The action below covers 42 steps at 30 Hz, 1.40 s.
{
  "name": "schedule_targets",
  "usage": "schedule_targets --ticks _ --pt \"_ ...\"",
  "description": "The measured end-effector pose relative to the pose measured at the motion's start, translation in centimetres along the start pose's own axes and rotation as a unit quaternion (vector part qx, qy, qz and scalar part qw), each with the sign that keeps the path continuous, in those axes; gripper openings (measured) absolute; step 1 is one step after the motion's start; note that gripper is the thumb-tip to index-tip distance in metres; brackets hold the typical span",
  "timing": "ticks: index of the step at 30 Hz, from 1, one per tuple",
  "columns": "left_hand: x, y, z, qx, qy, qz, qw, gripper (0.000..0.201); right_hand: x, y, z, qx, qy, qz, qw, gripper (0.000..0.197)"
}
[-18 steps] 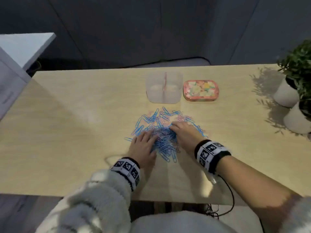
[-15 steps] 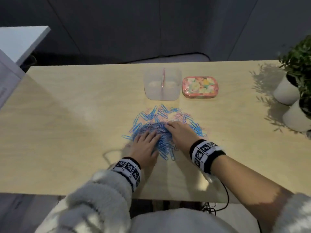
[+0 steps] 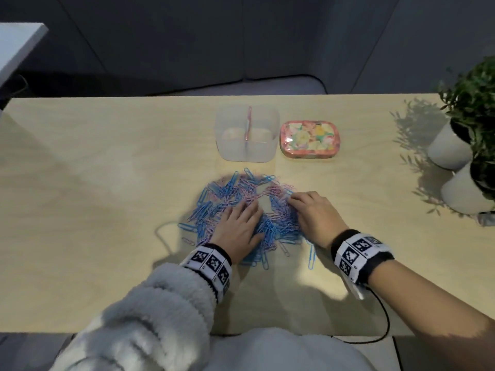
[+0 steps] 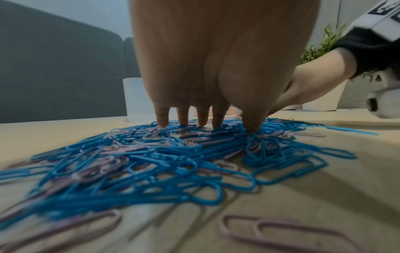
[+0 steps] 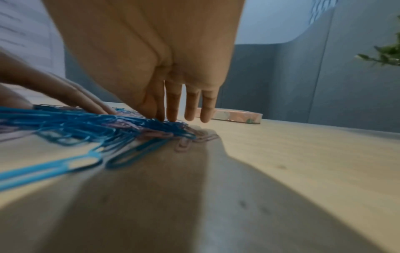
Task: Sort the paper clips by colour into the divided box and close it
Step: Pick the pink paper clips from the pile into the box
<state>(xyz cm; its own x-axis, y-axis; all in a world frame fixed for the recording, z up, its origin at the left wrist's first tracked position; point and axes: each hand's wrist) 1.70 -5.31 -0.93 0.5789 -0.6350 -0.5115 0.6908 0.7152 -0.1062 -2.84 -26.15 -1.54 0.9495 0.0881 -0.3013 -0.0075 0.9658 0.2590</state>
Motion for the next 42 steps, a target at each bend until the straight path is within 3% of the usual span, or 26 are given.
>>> schedule_targets --ticks 4,7,11,15,19,24,29,34,42 --pt "-0.3 0.2 0.7 0.031 -0.046 -0.013 0.998 0.061 -2.2 -1.0 -0.2 -0.004 -0.034 0.000 0.999 0.039" --pt "0.8 0.0 1.9 0.012 -0.090 -0.032 0.995 0.065 -1.4 -1.3 0.4 0.071 -0.078 -0.046 0.993 0.030" --pt "3.4 -0.9 2.5 0.039 -0.051 -0.069 0.996 0.054 2.0 -1.4 2.0 0.153 -0.097 -0.113 0.977 0.026" --pt "2.6 -1.0 1.5 0.057 -0.052 -0.077 0.994 0.052 5.0 -1.1 2.8 0.160 -0.071 -0.115 0.978 0.022" --pt "2.1 -0.7 1.5 -0.031 -0.132 -0.087 0.987 0.041 6.4 -0.6 2.6 0.148 -0.051 -0.100 0.983 0.015" --pt "5.1 0.1 3.6 -0.138 -0.190 -0.044 0.971 0.030 5.9 -0.4 2.3 0.152 -0.052 -0.131 0.978 0.009" --pt "7.6 0.2 4.4 -0.113 -0.166 -0.044 0.979 0.029 5.4 0.0 2.2 0.213 -0.089 -0.137 0.963 0.010" --pt "8.2 0.0 4.4 -0.078 -0.149 -0.037 0.985 0.026 5.7 1.5 1.7 0.178 -0.031 -0.122 0.976 0.008" --pt "7.7 1.1 3.8 -0.059 -0.130 -0.074 0.987 0.022 5.5 2.0 0.7 0.178 -0.038 -0.140 0.973 0.009"
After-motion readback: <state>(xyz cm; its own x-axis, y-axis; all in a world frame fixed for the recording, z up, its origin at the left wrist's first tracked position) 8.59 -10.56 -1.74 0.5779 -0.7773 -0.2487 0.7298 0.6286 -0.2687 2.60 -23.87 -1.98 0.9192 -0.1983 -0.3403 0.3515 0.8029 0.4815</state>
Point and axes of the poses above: each hand's wrist, its own x-axis towards the middle knuckle, its own z-axis out of the back of the hand, y = z × x, and after that the axes turned 7 degrees about y, right-handed
